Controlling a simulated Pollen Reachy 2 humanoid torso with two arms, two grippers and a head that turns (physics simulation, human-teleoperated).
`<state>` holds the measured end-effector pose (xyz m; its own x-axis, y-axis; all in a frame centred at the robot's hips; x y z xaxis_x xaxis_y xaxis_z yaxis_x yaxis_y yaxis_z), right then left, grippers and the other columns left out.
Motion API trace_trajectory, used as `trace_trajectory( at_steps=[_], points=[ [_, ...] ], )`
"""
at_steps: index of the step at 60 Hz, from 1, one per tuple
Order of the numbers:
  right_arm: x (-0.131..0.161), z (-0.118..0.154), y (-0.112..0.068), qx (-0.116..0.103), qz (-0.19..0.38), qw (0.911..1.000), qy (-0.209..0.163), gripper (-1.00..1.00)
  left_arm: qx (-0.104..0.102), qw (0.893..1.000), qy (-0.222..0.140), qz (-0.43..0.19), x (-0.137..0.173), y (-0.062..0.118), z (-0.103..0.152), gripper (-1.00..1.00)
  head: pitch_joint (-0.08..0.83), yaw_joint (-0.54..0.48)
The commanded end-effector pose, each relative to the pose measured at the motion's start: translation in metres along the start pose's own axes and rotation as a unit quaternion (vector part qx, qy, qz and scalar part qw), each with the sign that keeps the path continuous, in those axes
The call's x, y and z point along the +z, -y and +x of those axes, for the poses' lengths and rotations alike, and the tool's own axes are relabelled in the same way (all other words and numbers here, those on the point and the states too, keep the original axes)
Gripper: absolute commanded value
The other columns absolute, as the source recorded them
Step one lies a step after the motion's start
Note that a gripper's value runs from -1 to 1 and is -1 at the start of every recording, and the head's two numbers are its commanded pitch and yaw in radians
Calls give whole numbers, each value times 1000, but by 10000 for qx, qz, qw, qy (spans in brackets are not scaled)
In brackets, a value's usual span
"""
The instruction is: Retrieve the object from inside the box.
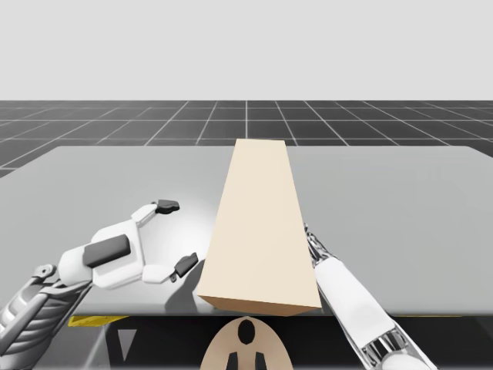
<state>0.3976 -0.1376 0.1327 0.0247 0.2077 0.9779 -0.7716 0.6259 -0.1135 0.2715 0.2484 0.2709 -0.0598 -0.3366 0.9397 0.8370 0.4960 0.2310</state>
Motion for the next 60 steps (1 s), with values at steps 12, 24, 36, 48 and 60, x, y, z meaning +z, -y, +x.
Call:
trace_trajectory(
  at_steps=[12, 24, 36, 48, 60],
  points=[
    [-39, 5, -31, 18, 132, 9994, 329, -525, -130, 9999, 8, 17, 5, 6, 2, -1000, 110, 11],
    [-38, 4, -31, -51, 119, 9993, 344, 1000, -139, 9999, 3, 40, 7, 6, 1, -1000, 110, 9],
    [-26, 9, -24, -23, 10, 9989, 465, 1000, -164, 9999, -13, 28, 5, 8, 2, -1000, 109, 6],
    [10, 24, -13, 137, -179, 9976, 656, 1000, -158, 9998, -18, 78, 7, 7, 3, -1000, 106, 3],
    [52, 20, -5, 133, -387, 9970, 663, 1000, -172, 9998, -26, 90, 9, 7, 3, -1000, 104, 3]
  ],
)
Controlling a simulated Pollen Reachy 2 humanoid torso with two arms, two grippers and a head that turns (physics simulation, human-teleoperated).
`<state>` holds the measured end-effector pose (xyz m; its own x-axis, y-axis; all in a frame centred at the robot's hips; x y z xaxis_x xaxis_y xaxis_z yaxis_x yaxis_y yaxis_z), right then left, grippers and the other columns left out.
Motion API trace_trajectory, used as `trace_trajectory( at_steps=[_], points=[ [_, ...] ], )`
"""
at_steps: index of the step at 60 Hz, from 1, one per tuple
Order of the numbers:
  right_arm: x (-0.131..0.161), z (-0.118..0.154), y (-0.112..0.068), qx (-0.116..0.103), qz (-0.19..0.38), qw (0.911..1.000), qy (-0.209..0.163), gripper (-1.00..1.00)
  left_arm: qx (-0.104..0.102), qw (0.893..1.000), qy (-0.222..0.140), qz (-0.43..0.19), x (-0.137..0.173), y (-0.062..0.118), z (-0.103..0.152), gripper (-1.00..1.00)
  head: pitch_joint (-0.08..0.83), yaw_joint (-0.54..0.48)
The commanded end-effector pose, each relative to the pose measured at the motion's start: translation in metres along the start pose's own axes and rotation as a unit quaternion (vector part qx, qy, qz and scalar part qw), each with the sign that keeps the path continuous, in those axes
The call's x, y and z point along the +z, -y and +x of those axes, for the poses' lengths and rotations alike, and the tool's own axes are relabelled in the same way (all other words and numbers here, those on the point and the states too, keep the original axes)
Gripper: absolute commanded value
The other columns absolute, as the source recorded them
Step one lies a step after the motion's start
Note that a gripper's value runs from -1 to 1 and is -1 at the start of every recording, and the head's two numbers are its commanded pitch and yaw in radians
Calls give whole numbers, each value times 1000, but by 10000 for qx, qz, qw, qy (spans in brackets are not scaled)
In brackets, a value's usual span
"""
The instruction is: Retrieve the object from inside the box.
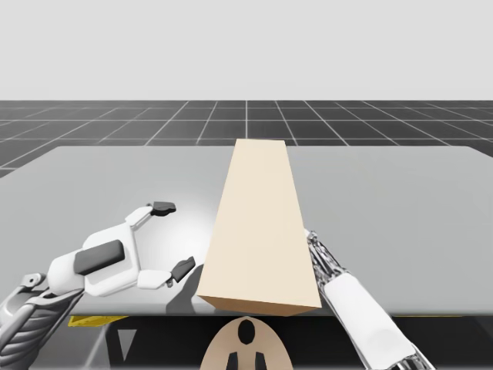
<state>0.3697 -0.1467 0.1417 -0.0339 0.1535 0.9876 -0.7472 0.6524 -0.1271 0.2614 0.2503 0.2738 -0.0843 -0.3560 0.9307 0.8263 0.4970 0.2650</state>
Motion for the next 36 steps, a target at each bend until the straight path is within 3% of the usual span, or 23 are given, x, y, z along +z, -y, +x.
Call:
trace_trajectory(
  at_steps=[1, 20, 36],
  points=[
    [28, 14, 11, 88, -218, 9994, 265, 1000, -8, 10000, -3, 12, 1, 0, 1, -1000, 105, 2],
    [80, 12, 19, 120, -552, 9977, 370, 1000, -21, 10000, -17, 32, 0, 0, 3, -1000, 105, -6],
    [137, 14, 44, 186, -1069, 9933, 399, 1000, -18, 10000, 19, 87, 4, -1, 5, -1000, 102, -6]
  ],
)
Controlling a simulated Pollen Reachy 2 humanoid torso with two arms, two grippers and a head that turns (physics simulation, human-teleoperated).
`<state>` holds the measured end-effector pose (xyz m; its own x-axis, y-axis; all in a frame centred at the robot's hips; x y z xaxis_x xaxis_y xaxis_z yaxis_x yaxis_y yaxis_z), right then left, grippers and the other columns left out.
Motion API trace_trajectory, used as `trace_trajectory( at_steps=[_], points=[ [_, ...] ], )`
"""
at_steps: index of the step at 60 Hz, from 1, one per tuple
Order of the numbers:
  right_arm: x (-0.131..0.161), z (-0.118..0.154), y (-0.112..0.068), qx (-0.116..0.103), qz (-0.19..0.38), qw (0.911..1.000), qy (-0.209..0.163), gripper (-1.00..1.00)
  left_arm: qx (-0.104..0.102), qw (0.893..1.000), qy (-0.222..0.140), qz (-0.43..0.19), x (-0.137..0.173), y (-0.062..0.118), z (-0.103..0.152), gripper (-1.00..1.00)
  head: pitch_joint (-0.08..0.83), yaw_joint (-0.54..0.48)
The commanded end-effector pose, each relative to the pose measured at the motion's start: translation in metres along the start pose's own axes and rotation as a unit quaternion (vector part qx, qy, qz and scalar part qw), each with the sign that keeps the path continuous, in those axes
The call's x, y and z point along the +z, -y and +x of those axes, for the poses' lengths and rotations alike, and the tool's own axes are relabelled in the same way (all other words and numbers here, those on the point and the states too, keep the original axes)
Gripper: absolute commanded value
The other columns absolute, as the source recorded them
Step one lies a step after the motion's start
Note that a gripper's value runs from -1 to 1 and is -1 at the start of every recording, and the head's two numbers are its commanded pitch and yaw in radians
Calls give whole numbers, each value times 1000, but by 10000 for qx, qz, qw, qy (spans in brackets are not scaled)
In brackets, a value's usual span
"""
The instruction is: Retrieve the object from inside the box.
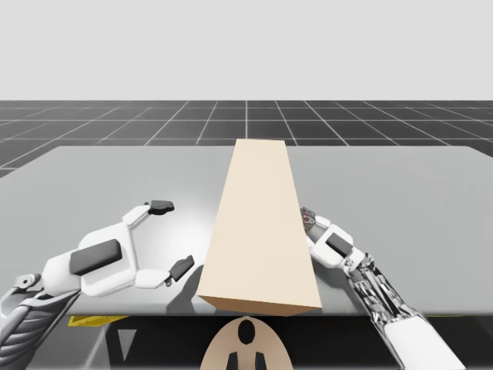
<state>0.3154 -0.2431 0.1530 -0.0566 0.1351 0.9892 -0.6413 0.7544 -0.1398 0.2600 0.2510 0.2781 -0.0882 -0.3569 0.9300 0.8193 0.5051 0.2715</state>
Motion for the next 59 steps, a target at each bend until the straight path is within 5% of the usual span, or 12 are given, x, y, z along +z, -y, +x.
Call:
trace_trajectory(
  at_steps=[1, 14, 26, 59],
  points=[
    [27, 17, 25, 168, -352, 9989, 268, 1000, 1, 10000, 13, 29, 2, -1, 1, -1000, 102, -6],
    [51, 28, 54, 229, -786, 9959, 375, 1000, 10, 10000, 26, 47, 2, -2, 1, -1000, 104, -6],
    [60, 75, 80, 442, -1138, 9891, 820, 1000, 14, 10000, 20, 76, 3, -3, 1, -1000, 104, -5],
    [64, 176, 88, 1001, -1316, 9736, 1574, 1000, 20, 9999, 12, 107, 6, -3, 0, -1000, 106, 4]
  ],
)
